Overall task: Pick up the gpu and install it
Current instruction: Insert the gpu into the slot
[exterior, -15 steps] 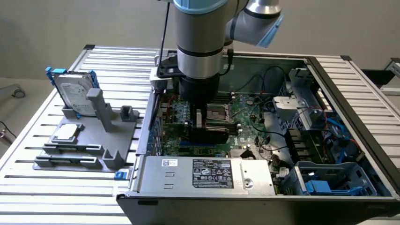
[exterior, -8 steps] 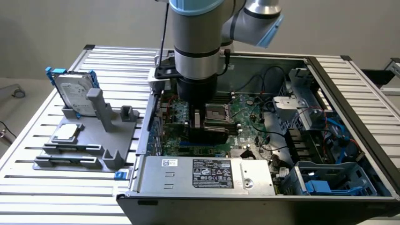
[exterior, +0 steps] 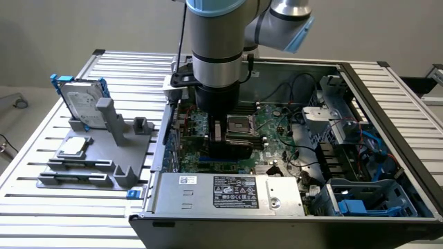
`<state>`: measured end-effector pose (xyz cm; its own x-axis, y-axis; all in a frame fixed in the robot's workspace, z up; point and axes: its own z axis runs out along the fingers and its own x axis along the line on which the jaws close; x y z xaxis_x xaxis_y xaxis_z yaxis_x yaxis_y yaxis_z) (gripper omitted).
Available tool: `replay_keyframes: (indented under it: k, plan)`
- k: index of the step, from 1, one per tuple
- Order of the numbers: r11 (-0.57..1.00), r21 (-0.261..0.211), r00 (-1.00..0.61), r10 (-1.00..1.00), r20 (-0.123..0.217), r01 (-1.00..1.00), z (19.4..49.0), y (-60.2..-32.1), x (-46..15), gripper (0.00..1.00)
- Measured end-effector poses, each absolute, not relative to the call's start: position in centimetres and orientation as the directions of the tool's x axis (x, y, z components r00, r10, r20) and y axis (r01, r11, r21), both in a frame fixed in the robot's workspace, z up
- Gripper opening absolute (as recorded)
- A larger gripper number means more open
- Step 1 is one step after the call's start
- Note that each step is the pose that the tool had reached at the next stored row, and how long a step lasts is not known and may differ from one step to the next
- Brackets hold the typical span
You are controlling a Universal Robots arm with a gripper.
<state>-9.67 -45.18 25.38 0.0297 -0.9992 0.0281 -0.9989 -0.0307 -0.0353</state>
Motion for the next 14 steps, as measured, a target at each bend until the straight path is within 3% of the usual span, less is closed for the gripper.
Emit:
replay_keyframes:
  k: [14]
  plan:
    - [-0.083, -0.038, 0.082, -0.996, 0.029, -0.996, 25.33, -45.15, -9.66, 0.27]
